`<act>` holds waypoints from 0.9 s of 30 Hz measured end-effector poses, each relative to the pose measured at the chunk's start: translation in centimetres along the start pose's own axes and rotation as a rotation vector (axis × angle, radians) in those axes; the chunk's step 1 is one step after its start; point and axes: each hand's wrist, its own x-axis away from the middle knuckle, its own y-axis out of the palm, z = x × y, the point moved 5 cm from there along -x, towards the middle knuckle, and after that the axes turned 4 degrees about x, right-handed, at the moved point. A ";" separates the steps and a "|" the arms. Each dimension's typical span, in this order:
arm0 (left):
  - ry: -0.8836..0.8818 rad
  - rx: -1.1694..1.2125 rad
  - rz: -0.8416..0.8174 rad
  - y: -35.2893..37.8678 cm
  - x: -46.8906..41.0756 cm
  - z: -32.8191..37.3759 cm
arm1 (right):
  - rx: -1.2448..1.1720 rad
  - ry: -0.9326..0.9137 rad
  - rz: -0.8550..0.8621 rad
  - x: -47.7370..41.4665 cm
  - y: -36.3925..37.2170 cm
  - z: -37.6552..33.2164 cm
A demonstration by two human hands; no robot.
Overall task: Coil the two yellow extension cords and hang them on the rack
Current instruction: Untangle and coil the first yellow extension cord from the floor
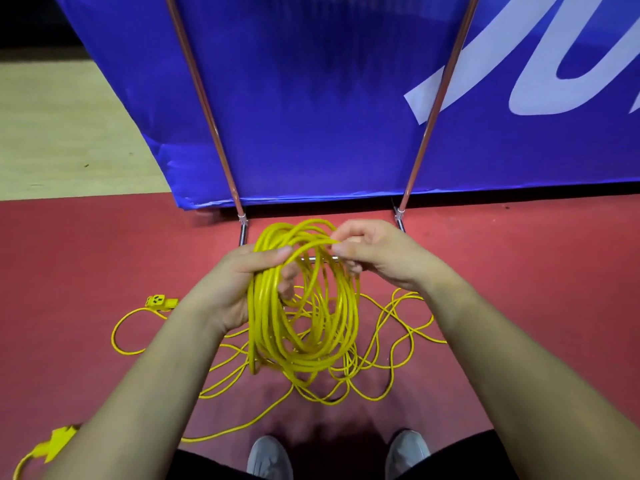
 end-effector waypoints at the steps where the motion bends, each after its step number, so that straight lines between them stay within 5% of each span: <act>1: 0.017 0.064 -0.001 -0.3 0.0 0.3 | 0.083 0.039 -0.025 0.3 -0.6 1.1; 4: 0.038 0.029 0.036 -1.1 0.4 1.0 | 0.228 0.113 -0.058 1.2 -2.3 4.0; 10: -0.113 -0.011 0.127 -1.6 1.1 -0.1 | 0.100 -0.008 0.176 0.6 -2.8 1.8; 17: -0.175 -0.100 0.078 -1.8 1.0 -0.9 | 0.542 -0.163 0.017 1.1 3.5 -3.7; 21: -0.150 -0.217 0.039 -1.9 1.2 -0.8 | 0.455 -0.160 0.064 1.1 3.4 -3.7; 27: 0.031 -0.084 0.094 -3.9 0.6 1.0 | 0.440 0.080 -0.123 0.9 0.3 2.6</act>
